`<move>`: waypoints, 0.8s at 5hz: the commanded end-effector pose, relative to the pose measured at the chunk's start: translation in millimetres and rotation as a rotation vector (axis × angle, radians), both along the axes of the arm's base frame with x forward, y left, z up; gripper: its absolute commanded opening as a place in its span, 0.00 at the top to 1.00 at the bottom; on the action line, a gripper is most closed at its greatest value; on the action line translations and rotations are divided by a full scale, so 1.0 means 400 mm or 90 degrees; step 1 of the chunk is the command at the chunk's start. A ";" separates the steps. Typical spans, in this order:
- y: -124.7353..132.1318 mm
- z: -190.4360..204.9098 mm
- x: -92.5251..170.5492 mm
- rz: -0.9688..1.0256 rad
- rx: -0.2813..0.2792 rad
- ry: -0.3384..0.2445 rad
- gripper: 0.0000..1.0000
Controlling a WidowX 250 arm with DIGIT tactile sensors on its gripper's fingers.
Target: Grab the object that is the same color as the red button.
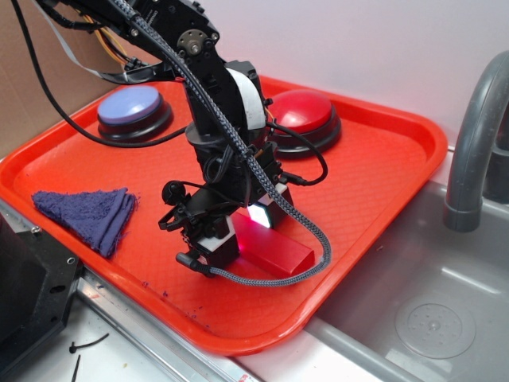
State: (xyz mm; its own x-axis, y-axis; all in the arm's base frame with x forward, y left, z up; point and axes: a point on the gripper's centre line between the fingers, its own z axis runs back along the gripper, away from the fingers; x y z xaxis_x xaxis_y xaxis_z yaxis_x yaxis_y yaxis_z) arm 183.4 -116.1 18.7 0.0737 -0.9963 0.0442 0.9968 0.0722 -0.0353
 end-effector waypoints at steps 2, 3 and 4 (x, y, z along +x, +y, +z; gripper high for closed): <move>0.132 0.258 -0.018 0.427 0.016 0.054 1.00; 0.177 0.336 -0.031 0.584 -0.027 0.067 1.00; 0.214 0.422 -0.055 0.745 -0.016 0.023 1.00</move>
State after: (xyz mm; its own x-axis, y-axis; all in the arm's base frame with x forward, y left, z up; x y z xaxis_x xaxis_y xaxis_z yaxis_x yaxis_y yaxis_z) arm 167.6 -15.6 172.7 0.9491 -0.3150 -0.0059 0.3131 0.9453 -0.0917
